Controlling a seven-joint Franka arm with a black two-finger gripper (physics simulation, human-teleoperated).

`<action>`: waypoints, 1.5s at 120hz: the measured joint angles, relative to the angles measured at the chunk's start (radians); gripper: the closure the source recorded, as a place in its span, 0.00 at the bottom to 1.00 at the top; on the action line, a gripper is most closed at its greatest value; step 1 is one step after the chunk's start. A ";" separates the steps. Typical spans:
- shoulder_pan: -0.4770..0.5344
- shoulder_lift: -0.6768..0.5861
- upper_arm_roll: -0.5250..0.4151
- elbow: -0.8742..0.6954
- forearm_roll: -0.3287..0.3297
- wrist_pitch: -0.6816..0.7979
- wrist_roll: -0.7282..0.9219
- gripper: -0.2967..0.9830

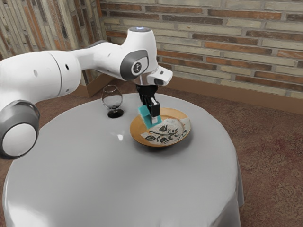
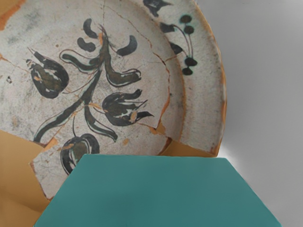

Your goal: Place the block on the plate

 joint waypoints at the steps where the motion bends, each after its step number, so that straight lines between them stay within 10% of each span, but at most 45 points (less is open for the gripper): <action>1: 0.000 0.003 0.000 0.005 0.000 0.001 0.000 0.48; 106: 0.080 0.296 -0.036 0.239 -0.019 0.058 -0.002 0.47; 180: 0.079 0.123 -0.047 0.180 -0.015 0.027 0.002 0.25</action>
